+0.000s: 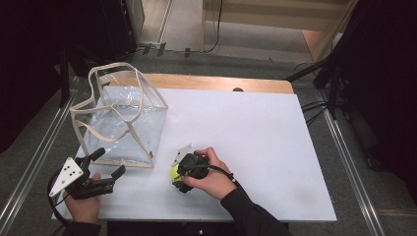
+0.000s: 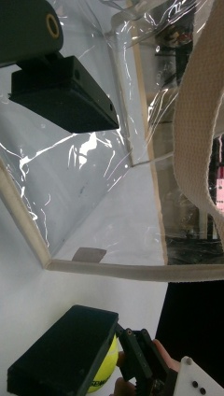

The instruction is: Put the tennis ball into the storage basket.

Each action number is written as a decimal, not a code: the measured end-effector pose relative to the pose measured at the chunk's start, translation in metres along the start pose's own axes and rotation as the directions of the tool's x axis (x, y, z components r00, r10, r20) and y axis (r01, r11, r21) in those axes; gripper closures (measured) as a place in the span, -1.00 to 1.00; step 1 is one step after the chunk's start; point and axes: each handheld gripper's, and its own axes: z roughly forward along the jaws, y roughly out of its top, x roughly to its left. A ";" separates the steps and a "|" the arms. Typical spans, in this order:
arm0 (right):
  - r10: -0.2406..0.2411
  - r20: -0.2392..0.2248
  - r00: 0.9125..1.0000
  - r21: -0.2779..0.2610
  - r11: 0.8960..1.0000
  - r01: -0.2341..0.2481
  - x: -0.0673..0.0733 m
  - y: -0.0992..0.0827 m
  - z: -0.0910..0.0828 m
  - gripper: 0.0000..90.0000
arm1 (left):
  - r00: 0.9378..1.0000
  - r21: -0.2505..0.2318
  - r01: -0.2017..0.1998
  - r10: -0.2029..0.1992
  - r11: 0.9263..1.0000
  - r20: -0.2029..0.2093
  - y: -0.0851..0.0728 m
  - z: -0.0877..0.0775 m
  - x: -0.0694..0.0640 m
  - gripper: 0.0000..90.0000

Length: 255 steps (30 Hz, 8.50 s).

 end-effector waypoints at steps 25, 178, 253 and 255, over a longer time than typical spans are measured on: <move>0.001 -0.012 1.000 -0.019 1.000 -0.002 -0.007 0.011 -0.012 -0.49 | 1.000 0.000 0.002 -0.002 1.000 0.000 0.000 0.000 -0.001 -0.81; -0.028 -0.038 0.999 -0.096 0.995 0.024 -0.067 0.187 -0.128 -0.49 | 1.000 -0.017 0.024 -0.024 1.000 0.010 0.000 -0.002 0.003 -0.81; 0.004 0.065 0.998 -0.109 0.994 0.003 -0.064 0.139 -0.106 -0.97 | 1.000 -0.019 0.026 -0.026 0.999 0.011 0.000 -0.001 0.003 -0.81; 0.004 0.067 0.998 -0.113 0.994 0.003 -0.064 0.134 -0.104 -0.97 | 1.000 -0.020 0.026 -0.025 0.999 0.010 0.000 -0.001 0.002 -0.81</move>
